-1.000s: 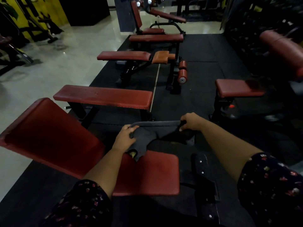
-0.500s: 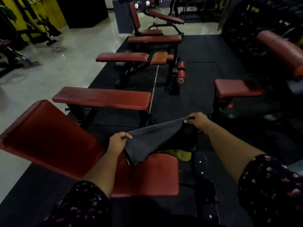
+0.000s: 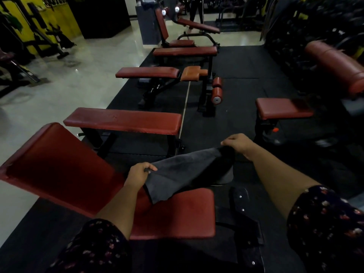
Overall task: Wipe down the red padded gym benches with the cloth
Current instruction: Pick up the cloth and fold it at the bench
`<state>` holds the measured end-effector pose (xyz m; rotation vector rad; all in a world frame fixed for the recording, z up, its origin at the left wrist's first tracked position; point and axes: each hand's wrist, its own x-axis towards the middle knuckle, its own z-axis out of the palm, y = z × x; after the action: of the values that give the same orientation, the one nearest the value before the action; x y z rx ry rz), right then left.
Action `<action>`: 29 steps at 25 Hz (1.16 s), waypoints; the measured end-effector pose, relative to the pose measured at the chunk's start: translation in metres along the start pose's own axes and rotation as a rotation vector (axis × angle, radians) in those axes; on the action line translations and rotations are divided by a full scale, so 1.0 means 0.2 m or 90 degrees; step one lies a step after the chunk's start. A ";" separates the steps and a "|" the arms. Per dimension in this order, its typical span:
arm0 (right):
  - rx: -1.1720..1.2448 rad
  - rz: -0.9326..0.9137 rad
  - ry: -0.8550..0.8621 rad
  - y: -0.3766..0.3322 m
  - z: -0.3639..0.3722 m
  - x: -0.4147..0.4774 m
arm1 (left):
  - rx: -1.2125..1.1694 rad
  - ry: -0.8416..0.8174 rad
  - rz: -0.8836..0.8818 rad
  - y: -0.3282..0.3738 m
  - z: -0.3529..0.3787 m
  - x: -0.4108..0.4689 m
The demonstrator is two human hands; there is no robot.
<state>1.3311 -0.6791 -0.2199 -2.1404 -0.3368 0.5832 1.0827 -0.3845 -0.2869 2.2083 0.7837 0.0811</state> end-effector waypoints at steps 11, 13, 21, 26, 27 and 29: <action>-0.376 0.002 0.016 0.03 -0.02 -0.03 | -0.156 -0.071 -0.163 0.13 0.03 -0.04; -0.261 0.063 0.084 0.06 0.01 -0.04 | -0.298 -0.152 -0.265 0.25 0.07 -0.06; 0.024 0.010 -0.051 -0.11 0.32 -0.15 | -0.440 -0.238 -0.236 0.73 0.33 -0.06; 0.123 -0.025 -0.179 -0.13 0.38 -0.21 | -0.442 -0.236 -0.219 0.79 0.32 -0.05; 0.140 -0.025 -0.160 -0.12 0.39 -0.21 | -0.439 -0.239 -0.217 0.79 0.32 -0.05; 0.192 -0.016 -0.106 -0.12 0.40 -0.22 | -0.445 -0.239 -0.218 0.79 0.32 -0.05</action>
<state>1.2514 -0.6296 -0.2284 -1.8013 -0.3431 0.7494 1.1740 -0.5126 -0.2195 1.3580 0.7606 -0.1984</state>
